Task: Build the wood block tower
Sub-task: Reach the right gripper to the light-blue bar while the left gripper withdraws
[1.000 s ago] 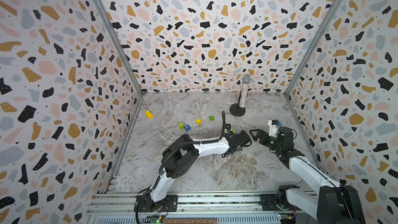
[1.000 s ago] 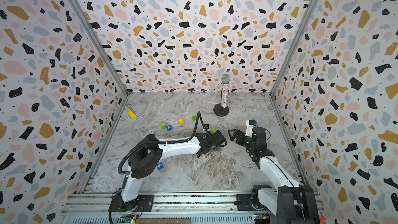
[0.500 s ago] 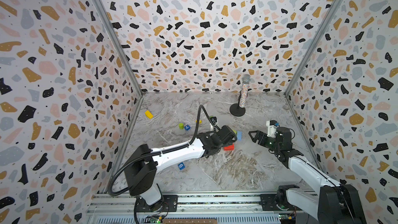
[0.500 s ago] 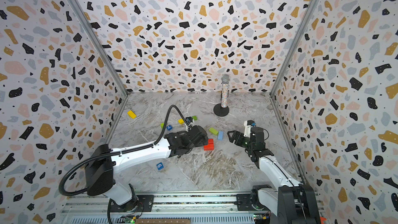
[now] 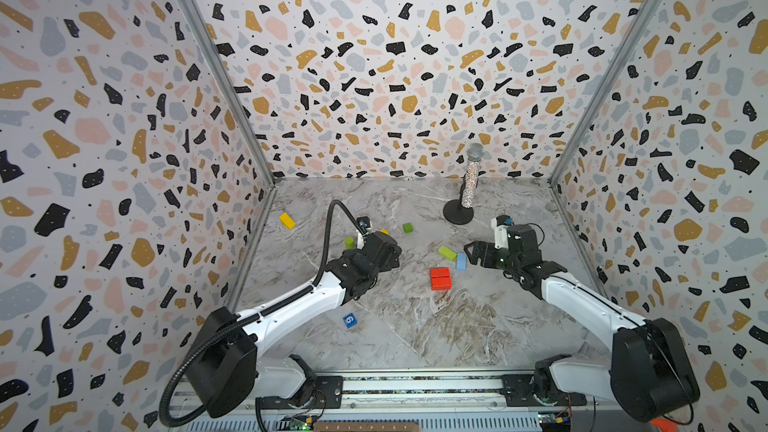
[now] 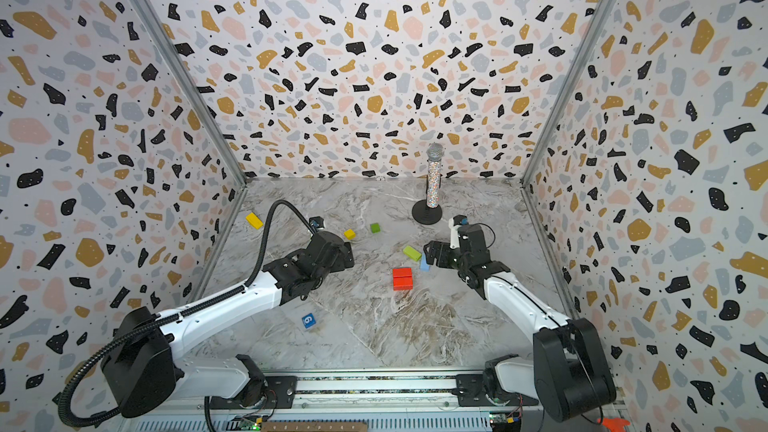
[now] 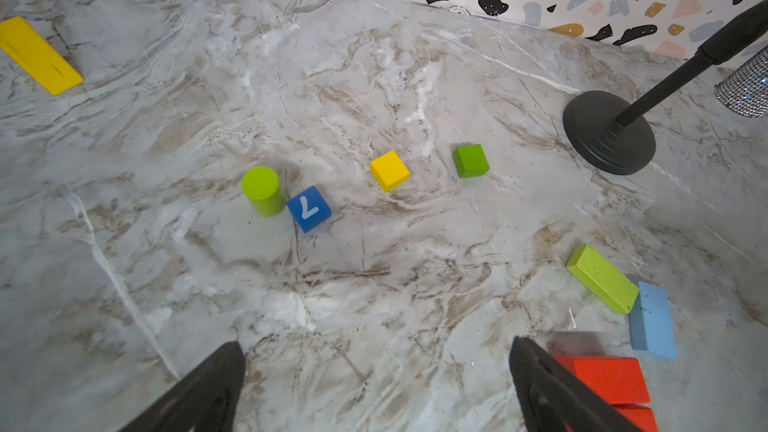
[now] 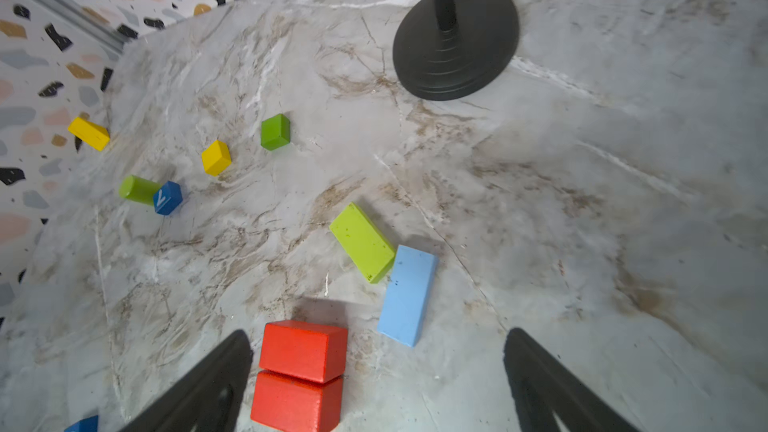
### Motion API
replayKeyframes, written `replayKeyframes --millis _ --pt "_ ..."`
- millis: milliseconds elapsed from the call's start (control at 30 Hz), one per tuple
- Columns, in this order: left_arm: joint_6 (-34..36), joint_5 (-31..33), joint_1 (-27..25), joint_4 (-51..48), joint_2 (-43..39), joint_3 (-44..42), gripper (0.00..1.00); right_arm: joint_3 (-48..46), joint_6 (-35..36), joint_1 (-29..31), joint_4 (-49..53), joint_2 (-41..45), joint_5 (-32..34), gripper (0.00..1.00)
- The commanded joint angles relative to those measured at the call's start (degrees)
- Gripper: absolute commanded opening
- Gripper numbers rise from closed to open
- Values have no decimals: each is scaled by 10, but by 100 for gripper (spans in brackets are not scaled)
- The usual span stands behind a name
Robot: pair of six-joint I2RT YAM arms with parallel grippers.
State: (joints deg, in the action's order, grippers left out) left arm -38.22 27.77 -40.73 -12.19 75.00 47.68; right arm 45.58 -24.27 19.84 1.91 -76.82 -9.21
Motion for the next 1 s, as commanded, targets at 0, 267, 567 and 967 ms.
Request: replayKeyframes --millis 0,267,567,967 --pt "33 -10 7 81 -15 -49 100 76 38 14 74 -45 48 94" --pt "38 -27 13 148 -2 -104 100 176 58 38 147 -156 81 75" --pt "50 -6 15 188 -8 -137 100 191 67 42 179 -197 89 54" --pt "45 9 16 206 -11 -162 100 192 63 43 196 -217 99 54"
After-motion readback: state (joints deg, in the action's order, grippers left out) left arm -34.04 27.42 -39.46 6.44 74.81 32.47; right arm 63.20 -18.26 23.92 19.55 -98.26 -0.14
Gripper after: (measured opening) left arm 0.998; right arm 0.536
